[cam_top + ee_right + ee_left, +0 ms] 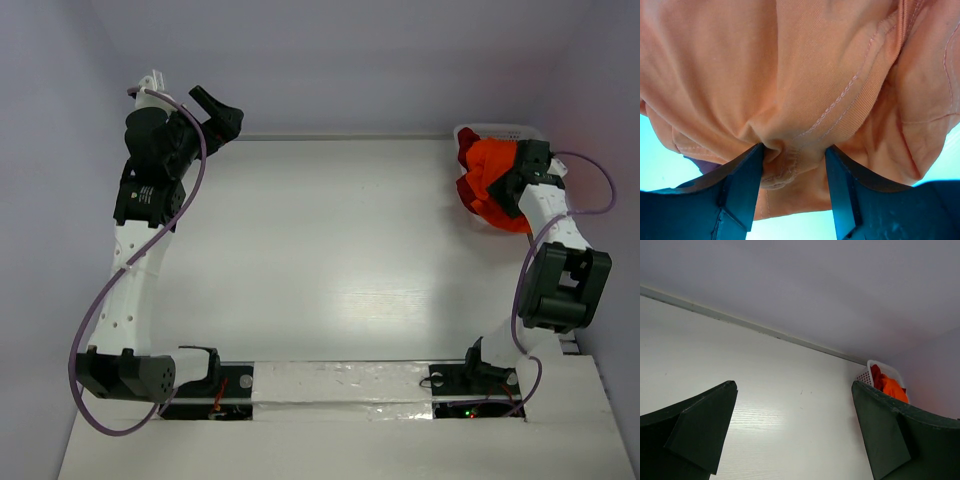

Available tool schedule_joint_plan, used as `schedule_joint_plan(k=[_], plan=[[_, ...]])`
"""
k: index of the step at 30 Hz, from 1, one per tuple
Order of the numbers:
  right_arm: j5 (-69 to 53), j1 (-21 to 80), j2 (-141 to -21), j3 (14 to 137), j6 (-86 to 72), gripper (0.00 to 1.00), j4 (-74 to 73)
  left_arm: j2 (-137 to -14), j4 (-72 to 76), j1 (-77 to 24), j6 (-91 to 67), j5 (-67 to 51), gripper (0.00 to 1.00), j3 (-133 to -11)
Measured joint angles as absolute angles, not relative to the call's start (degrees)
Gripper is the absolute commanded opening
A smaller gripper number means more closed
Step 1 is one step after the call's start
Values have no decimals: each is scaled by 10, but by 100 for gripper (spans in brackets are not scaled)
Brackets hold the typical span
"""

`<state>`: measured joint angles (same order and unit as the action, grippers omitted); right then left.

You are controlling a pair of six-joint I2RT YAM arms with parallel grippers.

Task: Fold and stack the t-shirts
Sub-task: Grab crumpled tshirt from bin with the right arm

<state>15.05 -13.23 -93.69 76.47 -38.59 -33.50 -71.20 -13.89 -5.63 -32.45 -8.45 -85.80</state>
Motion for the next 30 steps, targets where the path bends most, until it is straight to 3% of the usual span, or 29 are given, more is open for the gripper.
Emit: schedule_joint_plan(k=[5, 9, 12, 16, 30], plan=[[151, -132, -938, 765, -384, 53, -333, -712, -141, -56, -324, -84, 99, -861], [154, -132, -938, 768, -378, 33, -334, -712, -141, -56, -324, -84, 99, -862], [159, -132, -938, 777, -372, 27, -334, -712, -142, -56, -324, -84, 99, -862], [160, -132, -938, 782, -368, 0, -333, -712, -144, -56, -324, -84, 99, -862], [158, -132, -938, 793, -362, 0, -335, -712, -144, -56, -324, -85, 99, -862]])
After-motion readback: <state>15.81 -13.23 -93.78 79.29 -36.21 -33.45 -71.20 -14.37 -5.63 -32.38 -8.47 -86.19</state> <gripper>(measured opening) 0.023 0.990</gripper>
